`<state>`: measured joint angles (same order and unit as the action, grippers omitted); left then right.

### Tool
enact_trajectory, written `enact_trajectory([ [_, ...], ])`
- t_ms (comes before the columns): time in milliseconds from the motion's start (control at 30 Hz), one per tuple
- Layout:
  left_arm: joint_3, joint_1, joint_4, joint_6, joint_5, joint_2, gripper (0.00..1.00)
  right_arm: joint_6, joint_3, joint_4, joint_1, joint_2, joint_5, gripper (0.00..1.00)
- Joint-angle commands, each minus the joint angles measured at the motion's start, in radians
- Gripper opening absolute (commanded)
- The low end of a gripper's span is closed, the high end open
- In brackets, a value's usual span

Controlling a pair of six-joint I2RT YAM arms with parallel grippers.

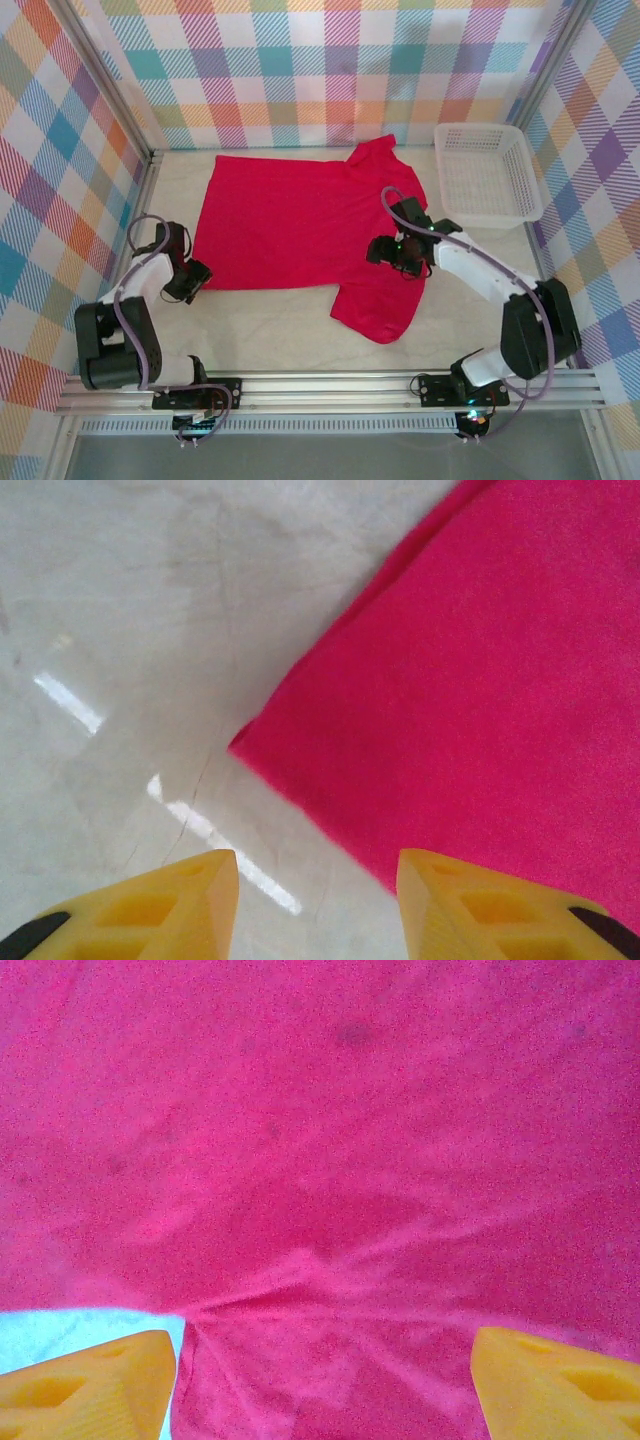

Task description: Fold the inside-out t-shirt

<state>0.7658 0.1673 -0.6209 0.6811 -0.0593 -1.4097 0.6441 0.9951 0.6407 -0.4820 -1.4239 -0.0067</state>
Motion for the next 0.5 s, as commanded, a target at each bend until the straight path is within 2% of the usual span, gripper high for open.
enact_trajectory([
  [0,0.04,0.018,0.079,0.013,-0.006,-0.078,0.47,0.035,-0.057,0.063,-0.032,0.078,0.009,0.77],
  [133,0.086,0.018,0.113,0.008,-0.002,-0.164,0.42,0.082,-0.155,0.117,-0.067,0.153,0.007,0.71],
  [200,0.096,0.018,0.118,-0.004,0.004,-0.197,0.3,0.111,-0.214,0.127,-0.077,0.192,-0.003,0.64],
  [300,0.095,0.02,0.114,-0.017,0.016,-0.204,0.12,0.16,-0.3,0.123,-0.095,0.254,-0.035,0.49],
  [367,0.091,0.02,0.108,-0.019,0.029,-0.183,0.02,0.2,-0.346,0.115,-0.122,0.282,-0.057,0.34],
  [433,0.087,0.02,0.103,-0.02,0.038,-0.157,0.0,0.232,-0.375,0.116,-0.15,0.292,-0.063,0.23],
  [467,0.088,0.019,0.099,-0.022,0.038,-0.143,0.0,0.247,-0.389,0.114,-0.166,0.295,-0.066,0.21],
])
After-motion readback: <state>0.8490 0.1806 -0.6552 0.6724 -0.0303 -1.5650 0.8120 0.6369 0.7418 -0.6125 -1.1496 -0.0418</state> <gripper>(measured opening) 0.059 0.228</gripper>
